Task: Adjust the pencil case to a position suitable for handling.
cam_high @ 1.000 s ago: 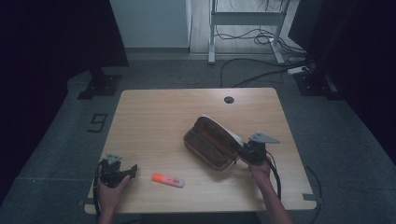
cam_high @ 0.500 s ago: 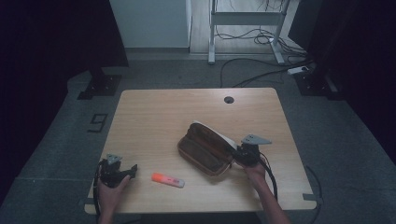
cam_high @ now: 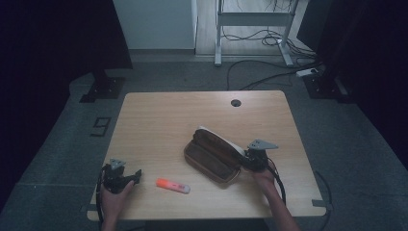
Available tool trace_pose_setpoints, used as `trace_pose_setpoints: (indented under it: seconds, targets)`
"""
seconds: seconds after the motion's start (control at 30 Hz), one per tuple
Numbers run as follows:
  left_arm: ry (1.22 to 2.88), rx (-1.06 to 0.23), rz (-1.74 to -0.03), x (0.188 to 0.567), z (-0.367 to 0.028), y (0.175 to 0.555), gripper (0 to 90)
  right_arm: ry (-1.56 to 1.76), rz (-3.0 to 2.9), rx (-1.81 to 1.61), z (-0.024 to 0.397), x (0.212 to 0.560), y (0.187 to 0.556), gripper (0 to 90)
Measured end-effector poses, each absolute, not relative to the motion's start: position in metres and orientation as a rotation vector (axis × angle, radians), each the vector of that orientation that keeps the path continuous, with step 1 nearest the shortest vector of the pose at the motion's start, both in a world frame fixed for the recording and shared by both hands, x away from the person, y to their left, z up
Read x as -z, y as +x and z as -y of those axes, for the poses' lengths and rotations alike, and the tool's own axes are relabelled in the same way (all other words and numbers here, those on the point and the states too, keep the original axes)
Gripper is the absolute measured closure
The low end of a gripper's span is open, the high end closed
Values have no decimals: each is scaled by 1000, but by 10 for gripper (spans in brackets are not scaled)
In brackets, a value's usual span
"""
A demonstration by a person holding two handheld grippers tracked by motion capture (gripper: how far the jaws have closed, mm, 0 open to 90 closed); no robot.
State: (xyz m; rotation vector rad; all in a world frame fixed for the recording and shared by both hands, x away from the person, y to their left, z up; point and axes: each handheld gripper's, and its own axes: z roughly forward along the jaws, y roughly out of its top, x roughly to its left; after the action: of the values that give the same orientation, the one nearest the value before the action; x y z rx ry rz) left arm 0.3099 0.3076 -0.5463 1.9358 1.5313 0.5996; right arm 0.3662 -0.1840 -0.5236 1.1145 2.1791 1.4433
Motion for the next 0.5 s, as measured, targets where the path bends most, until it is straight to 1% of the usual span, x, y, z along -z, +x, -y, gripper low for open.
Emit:
trace_pose_setpoints:
  seconds: [0.13, 0.33, 0.5]
  targets:
    - [1936, -600, -1531, 546, -308, 310, 156, 1100, -2166, -1443, 185, 522, 365, 685]
    - [1936, -600, -1531, 546, -308, 310, 156, 1099, -2092, -1455, 192, 512, 361, 517]
    - [1936, -600, -1531, 546, -308, 310, 156, 1112, -2029, -1483, 199, 503, 358, 459]
